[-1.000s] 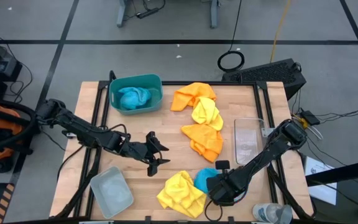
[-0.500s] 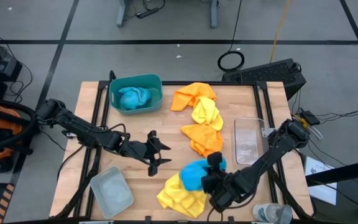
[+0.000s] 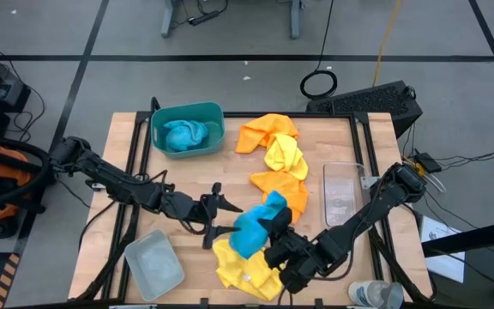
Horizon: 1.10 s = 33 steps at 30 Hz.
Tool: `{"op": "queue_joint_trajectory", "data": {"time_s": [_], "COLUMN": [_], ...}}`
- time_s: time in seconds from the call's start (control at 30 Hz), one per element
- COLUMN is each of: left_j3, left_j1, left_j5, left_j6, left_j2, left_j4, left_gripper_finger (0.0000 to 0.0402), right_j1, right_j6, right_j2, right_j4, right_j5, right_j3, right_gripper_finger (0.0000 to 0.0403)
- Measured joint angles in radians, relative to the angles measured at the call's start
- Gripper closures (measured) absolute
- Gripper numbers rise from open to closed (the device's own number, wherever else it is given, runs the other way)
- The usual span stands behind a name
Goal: Sort microfiber towel by color & place in baskets
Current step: Put the blue microfiber cloth into the blue bin
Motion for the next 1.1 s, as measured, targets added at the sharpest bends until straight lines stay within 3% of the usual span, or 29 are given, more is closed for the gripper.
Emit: {"op": "queue_joint_trajectory", "data": {"time_s": [0.23, 0.53, 0.67, 0.9, 1.1], "left_j3": [0.000, 0.000, 0.000, 0.000, 0.000], "left_j1": [-0.048, -0.063, -0.063, -0.063, -0.063], "left_j5": [-0.001, -0.054, -0.142, -0.198, -0.173], "left_j6": [0.088, 0.089, 0.089, 0.087, 0.087], "left_j2": [0.000, 0.052, 0.106, 0.161, 0.179], "left_j4": [0.075, 0.099, 0.097, 0.096, 0.090], "left_gripper_finger": [0.0096, 0.0017, 0.0003, 0.0029, 0.0124], "right_j1": [-0.016, -0.065, -0.085, -0.121, -0.148], "right_j6": [0.016, -0.010, 0.029, 0.150, 0.252], "right_j2": [0.000, 0.000, 0.000, 0.000, 0.000], "right_j4": [0.042, 0.194, 0.219, 0.241, 0.244], "right_j5": [-0.017, -0.025, -0.093, -0.281, -0.394], "right_j3": [0.000, 0.000, 0.000, 0.000, 0.000], "right_gripper_finger": [0.0399, 0.0399, 0.0398, 0.0382, 0.0341]}}
